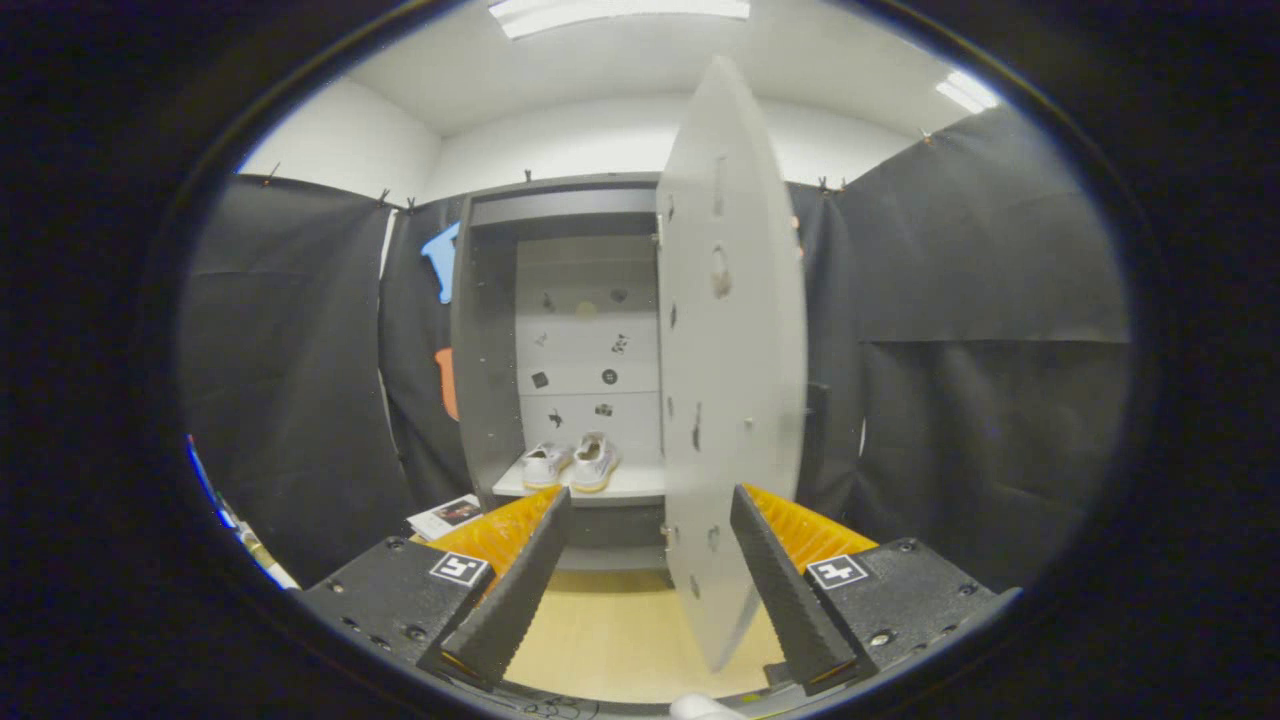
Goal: Open the shoe cabinet door, grab the shoes and put them into the shoe cabinet, then close the shoe cabinet door.
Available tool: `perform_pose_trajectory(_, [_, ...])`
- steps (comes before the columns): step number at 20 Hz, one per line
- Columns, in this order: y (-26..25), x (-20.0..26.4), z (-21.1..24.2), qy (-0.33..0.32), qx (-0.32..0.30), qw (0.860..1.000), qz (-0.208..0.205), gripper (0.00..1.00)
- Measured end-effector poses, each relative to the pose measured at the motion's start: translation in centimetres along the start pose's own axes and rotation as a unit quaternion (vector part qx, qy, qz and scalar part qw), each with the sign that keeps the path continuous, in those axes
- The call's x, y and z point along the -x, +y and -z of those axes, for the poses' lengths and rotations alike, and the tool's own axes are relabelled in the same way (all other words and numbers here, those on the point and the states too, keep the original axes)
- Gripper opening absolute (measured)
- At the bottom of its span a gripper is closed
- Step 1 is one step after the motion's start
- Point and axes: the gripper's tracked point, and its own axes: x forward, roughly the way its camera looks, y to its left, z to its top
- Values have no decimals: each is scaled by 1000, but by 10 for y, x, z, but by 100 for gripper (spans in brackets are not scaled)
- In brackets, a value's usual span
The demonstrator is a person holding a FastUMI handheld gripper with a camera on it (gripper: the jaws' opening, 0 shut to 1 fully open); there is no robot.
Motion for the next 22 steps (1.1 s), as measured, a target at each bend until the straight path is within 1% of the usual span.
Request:
perform_pose_trajectory(2, [-33,12,-5,-2,-4,1000,21,100])
perform_pose_trajectory(6, [-99,12,-9,-9,-9,998,68,100])
perform_pose_trajectory(8, [-128,6,-9,-6,-9,997,80,100])
perform_pose_trajectory(10, [-152,-7,-7,1,-16,996,83,100])
perform_pose_trajectory(13, [-176,-32,-4,16,-26,997,73,100])
perform_pose_trajectory(16, [-175,-53,-8,20,-21,998,47,100])
perform_pose_trajectory(19, [-164,-76,-11,22,-12,1000,11,99])
perform_pose_trajectory(22, [-153,-82,-11,20,-4,1000,-10,99])
